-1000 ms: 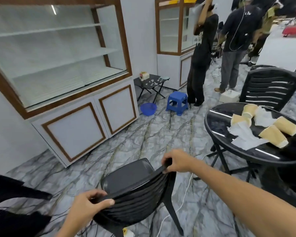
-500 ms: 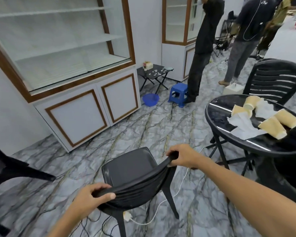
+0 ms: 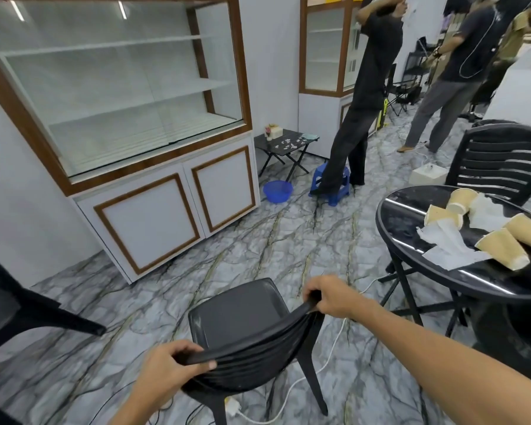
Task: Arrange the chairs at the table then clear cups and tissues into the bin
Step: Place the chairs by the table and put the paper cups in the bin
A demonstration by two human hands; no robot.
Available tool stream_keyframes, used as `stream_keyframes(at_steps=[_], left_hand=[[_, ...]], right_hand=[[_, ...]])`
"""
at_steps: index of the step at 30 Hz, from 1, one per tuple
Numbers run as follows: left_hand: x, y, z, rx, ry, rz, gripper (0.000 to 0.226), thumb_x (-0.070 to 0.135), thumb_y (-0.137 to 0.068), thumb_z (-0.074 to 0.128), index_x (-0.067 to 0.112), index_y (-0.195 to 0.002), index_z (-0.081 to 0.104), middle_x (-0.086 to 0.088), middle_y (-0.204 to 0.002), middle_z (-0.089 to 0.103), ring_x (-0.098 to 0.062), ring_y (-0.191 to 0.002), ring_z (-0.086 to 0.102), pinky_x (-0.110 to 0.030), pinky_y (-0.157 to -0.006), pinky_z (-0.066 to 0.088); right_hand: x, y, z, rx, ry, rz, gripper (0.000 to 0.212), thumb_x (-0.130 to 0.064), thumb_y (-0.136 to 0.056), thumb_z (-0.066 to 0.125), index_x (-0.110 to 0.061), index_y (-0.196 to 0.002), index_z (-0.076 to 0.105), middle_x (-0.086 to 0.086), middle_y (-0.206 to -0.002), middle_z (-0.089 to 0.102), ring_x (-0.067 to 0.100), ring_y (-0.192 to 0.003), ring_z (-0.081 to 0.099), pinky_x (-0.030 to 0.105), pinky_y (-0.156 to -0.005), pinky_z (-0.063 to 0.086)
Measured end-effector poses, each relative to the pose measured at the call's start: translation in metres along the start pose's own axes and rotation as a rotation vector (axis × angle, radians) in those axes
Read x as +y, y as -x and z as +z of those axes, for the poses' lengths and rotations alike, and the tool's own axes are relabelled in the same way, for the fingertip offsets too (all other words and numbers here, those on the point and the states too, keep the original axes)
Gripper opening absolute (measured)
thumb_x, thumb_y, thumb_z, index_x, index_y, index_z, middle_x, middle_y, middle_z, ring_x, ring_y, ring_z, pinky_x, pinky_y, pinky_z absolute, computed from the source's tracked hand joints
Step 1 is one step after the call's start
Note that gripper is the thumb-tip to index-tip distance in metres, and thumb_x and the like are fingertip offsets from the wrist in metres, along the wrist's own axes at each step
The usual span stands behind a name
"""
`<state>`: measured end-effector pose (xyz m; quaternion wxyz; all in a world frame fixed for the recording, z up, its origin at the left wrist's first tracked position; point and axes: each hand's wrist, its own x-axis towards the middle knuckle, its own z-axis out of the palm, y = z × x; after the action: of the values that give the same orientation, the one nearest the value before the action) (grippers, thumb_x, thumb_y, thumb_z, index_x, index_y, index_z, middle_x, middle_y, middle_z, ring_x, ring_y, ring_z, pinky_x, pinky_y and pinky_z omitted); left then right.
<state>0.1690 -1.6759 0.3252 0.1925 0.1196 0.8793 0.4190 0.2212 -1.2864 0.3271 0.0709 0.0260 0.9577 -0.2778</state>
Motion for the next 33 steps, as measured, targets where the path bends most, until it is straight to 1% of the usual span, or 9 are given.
stream_keyframes(at_steps=[3, 5, 10, 15, 19, 21, 25, 27, 33], left_hand=[[0.015, -0.008, -0.004, 0.005, -0.01, -0.004, 0.026, 0.04, -0.05, 0.097, 0.032, -0.067, 0.079, 0.005, -0.065, 0.075, 0.002, -0.055, 0.061, -0.015, -0.057, 0.043], [0.023, -0.019, -0.013, 0.063, -0.008, 0.016, 0.028, 0.042, -0.048, 0.097, 0.03, -0.066, 0.079, 0.004, -0.064, 0.074, 0.0, -0.057, 0.062, -0.011, -0.053, 0.04], [0.072, -0.056, -0.047, 0.113, 0.011, 0.076, 0.02, 0.043, -0.057, 0.094, 0.031, -0.064, 0.079, 0.006, -0.061, 0.074, -0.015, -0.06, 0.065, -0.022, -0.055, 0.042], [0.112, -0.089, -0.056, 0.017, 0.012, 0.128, 0.07, 0.087, -0.028, 0.075, 0.032, -0.07, 0.079, 0.001, -0.062, 0.073, -0.014, -0.054, 0.065, -0.029, -0.059, 0.047], [0.149, -0.109, -0.045, -0.063, -0.028, 0.19, 0.06, 0.079, -0.038, 0.081, 0.029, -0.071, 0.08, -0.004, -0.063, 0.074, -0.024, -0.059, 0.067, -0.032, -0.058, 0.048], [0.164, -0.117, -0.035, -0.103, -0.026, 0.22, 0.061, 0.076, -0.038, 0.082, 0.025, -0.071, 0.08, -0.006, -0.063, 0.073, -0.031, -0.065, 0.07, -0.03, -0.059, 0.049], [0.2, -0.125, -0.007, -0.176, -0.035, 0.308, 0.044, 0.061, -0.047, 0.091, 0.025, -0.068, 0.079, -0.004, -0.062, 0.073, -0.025, -0.064, 0.07, -0.045, -0.065, 0.059], [0.218, -0.127, 0.01, -0.208, -0.028, 0.35, 0.033, 0.048, -0.053, 0.094, 0.022, -0.067, 0.079, -0.002, -0.061, 0.073, -0.019, -0.061, 0.068, -0.04, -0.065, 0.059], [0.265, -0.129, 0.071, -0.357, -0.045, 0.461, 0.036, 0.053, -0.049, 0.093, 0.025, -0.068, 0.079, 0.0, -0.064, 0.074, -0.011, -0.054, 0.063, -0.025, -0.058, 0.049]], right_hand=[[0.001, -0.004, -0.002, 0.047, -0.019, -0.001, 0.031, 0.006, -0.075, 0.064, -0.024, -0.081, 0.068, -0.002, -0.086, 0.068, 0.013, -0.081, 0.064, 0.035, -0.074, 0.057], [-0.004, -0.009, -0.012, 0.085, -0.041, -0.016, 0.027, 0.006, -0.077, 0.065, -0.02, -0.083, 0.069, 0.001, -0.085, 0.067, 0.017, -0.082, 0.063, 0.029, -0.072, 0.054], [-0.014, -0.017, -0.049, 0.212, -0.134, -0.015, 0.023, -0.017, -0.076, 0.084, -0.029, -0.073, 0.064, -0.005, -0.076, 0.063, 0.01, -0.072, 0.058, 0.024, -0.067, 0.047], [-0.011, 0.005, -0.081, 0.292, -0.063, 0.015, 0.019, -0.018, -0.075, 0.083, -0.011, -0.078, 0.066, -0.008, -0.07, 0.058, 0.003, -0.066, 0.051, 0.014, -0.061, 0.038], [-0.002, 0.038, -0.106, 0.337, -0.045, 0.107, 0.021, -0.024, -0.076, 0.082, -0.015, -0.077, 0.063, 0.005, -0.079, 0.066, 0.02, -0.076, 0.06, 0.03, -0.068, 0.046], [0.002, 0.059, -0.117, 0.385, -0.035, 0.148, 0.022, -0.026, -0.075, 0.082, -0.016, -0.077, 0.063, 0.004, -0.078, 0.066, 0.019, -0.076, 0.061, 0.034, -0.07, 0.049], [0.005, 0.108, -0.135, 0.448, -0.012, 0.244, 0.019, -0.027, -0.075, 0.081, -0.016, -0.078, 0.066, 0.003, -0.077, 0.067, 0.018, -0.075, 0.061, 0.035, -0.072, 0.05], [0.009, 0.134, -0.14, 0.471, -0.008, 0.313, 0.018, -0.03, -0.075, 0.081, -0.018, -0.079, 0.068, -0.001, -0.079, 0.068, 0.014, -0.076, 0.061, 0.034, -0.073, 0.051], [0.022, 0.21, -0.148, 0.544, -0.015, 0.489, 0.02, -0.026, -0.076, 0.083, -0.03, -0.074, 0.063, -0.009, -0.077, 0.065, 0.007, -0.074, 0.059, 0.019, -0.069, 0.046]])
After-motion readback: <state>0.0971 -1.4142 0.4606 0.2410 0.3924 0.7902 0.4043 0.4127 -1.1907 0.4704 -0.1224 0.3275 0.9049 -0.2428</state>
